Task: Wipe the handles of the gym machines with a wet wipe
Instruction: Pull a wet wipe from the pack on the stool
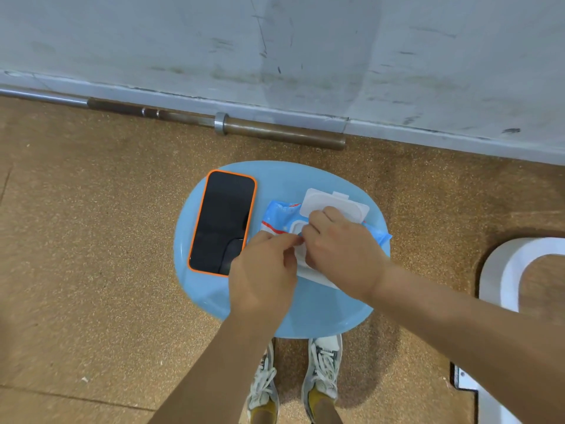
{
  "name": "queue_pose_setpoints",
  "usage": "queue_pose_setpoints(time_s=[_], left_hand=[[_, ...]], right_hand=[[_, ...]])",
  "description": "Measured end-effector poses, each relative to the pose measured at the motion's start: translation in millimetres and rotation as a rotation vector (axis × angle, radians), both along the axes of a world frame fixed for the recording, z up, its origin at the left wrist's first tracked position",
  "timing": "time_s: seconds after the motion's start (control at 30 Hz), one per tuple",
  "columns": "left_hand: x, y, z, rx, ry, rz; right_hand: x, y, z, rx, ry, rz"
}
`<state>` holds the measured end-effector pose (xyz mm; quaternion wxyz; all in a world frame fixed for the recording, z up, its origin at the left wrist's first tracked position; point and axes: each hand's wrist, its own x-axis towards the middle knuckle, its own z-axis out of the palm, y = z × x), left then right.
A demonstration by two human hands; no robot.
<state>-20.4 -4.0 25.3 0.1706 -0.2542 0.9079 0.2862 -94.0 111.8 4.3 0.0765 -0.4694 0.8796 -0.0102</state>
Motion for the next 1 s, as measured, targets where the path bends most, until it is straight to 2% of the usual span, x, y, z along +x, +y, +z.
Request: queue_pose_setpoints(time_s=[0.1, 0.23, 0.37, 0.43, 0.5, 0.53, 0.6, 0.67, 0.73, 0.77, 0.83, 0.9, 1.0], left_hand=[[-1.4, 2.1, 1.4, 0.057, 0.017, 0.000], [-2.0, 10.2, -7.6, 0.103, 0.092, 0.145], [-5.6, 14.7, -18.6, 0.219, 0.148, 0.310], [-5.8, 13.5, -18.1, 0.312, 0.181, 0.388], [-5.5, 10.2, -16.9, 0.390, 0.174, 0.404], [-5.6, 8.3, -16.3, 0.400, 0.154, 0.391], [-6.9, 5.8, -15.0, 0.400, 0.110, 0.345], [-7.2, 6.2, -12.5, 0.357, 0.054, 0.277], [-5.0, 10.9, -6.3, 0.193, 0.009, 0.189], [-2.7, 14.3, -2.7, 0.068, 0.028, 0.146], [4.1, 21.8, 0.2, -0.130, 0.194, 0.055], [12.3, 28.0, -4.2, -0.105, 0.381, -0.018], [21.9, 29.6, -11.7, 0.068, 0.399, -0.056]], right_hand=[[-11.2, -2.0, -1.0, -0.098, -0.112, 0.009], [-18.8, 2.5, 2.6, -0.271, -0.506, -0.170], [-25.5, 7.7, 6.4, -0.303, -0.766, -0.309], [-28.0, 10.7, 13.1, -0.292, -0.838, -0.345], [-27.8, 17.2, 19.9, -0.208, -0.734, -0.274], [-25.1, 21.3, 20.4, -0.098, -0.650, -0.228], [-14.9, 29.6, 20.7, 0.074, -0.489, -0.279], [1.2, 32.5, 18.6, -0.017, -0.417, -0.357], [16.0, 35.2, 8.4, -0.136, -0.375, -0.409], [21.2, 36.4, 3.0, -0.165, -0.333, -0.426], [27.2, 36.8, -1.6, -0.186, -0.331, -0.474], [28.1, 36.6, -3.2, -0.250, -0.321, -0.516], [27.2, 36.4, -5.5, -0.306, -0.311, -0.526]])
